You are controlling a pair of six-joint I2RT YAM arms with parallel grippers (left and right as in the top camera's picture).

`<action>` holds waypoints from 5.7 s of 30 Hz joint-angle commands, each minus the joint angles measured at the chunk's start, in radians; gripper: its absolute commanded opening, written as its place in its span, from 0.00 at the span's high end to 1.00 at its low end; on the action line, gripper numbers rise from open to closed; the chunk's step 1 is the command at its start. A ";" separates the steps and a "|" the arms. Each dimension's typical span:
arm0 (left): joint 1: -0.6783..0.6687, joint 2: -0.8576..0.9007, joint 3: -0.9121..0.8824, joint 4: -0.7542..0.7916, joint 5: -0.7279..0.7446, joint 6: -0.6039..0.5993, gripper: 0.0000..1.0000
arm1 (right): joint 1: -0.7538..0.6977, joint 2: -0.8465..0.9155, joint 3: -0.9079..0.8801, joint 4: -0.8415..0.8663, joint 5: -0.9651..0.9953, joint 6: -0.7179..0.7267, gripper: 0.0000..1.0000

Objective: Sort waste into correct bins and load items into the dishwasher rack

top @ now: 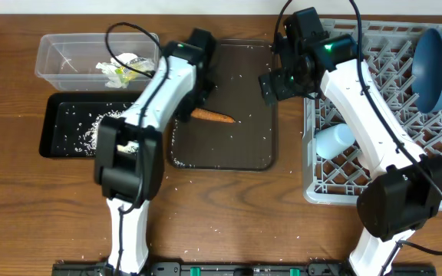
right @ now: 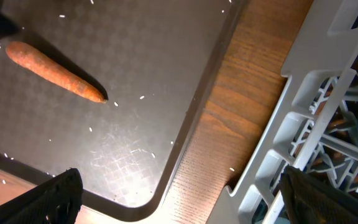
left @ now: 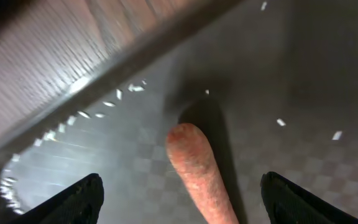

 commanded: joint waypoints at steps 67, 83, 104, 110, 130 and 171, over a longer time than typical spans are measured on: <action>0.600 -0.101 -0.219 0.004 -0.216 0.023 0.83 | -0.004 0.005 0.000 -0.040 0.027 0.002 0.01; 0.601 -0.190 -0.210 0.002 -0.217 0.079 0.59 | -0.004 0.005 0.000 -0.037 0.027 0.001 0.01; 0.601 -0.735 -0.210 -0.020 -0.127 0.240 0.07 | -0.030 -0.463 0.132 -0.082 0.079 0.002 0.01; 0.601 -0.732 -0.210 -0.020 -0.127 0.240 0.06 | -0.030 -0.585 0.132 -0.082 0.079 0.002 0.01; 0.601 -0.732 -0.210 -0.020 -0.127 0.240 0.05 | -0.177 -0.838 -0.128 0.133 0.198 -0.156 0.01; 0.601 -0.732 -0.210 -0.020 -0.127 0.240 0.04 | -0.324 -1.933 -1.828 1.053 -0.003 -0.028 0.01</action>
